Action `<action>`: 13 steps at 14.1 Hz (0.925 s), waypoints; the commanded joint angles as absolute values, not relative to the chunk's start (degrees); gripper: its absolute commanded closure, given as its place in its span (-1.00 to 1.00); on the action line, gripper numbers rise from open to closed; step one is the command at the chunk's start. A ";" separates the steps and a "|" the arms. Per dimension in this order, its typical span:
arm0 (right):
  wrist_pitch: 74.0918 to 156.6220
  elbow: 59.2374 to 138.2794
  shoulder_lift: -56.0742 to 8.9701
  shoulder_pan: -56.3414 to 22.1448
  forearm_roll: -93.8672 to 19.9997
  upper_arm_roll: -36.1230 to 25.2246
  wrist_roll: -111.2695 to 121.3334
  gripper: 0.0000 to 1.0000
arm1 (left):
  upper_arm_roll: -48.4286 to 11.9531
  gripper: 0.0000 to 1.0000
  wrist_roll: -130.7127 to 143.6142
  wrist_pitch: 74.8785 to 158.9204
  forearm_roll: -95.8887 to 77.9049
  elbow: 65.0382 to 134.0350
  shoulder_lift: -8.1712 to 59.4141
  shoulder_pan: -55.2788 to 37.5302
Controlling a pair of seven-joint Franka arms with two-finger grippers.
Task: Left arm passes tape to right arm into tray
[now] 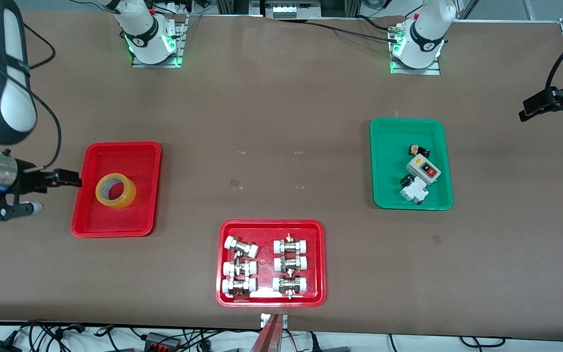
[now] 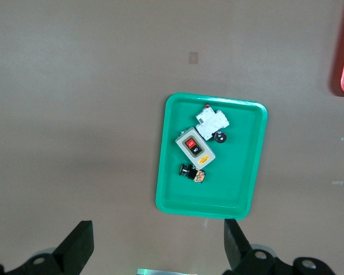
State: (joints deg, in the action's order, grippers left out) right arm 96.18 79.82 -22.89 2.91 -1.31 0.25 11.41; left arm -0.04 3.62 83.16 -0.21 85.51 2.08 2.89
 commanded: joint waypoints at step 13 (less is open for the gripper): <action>95.60 76.17 -15.23 2.90 2.90 0.00 -1.68 -1.00 | -0.70 -1.00 3.16 85.08 0.09 83.76 3.25 2.11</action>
State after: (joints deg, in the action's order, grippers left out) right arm 91.81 70.01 -19.94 2.96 1.39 -0.11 -1.22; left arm -0.38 3.52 84.98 -0.21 85.49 2.23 2.31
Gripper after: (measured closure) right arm 0.000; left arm 0.000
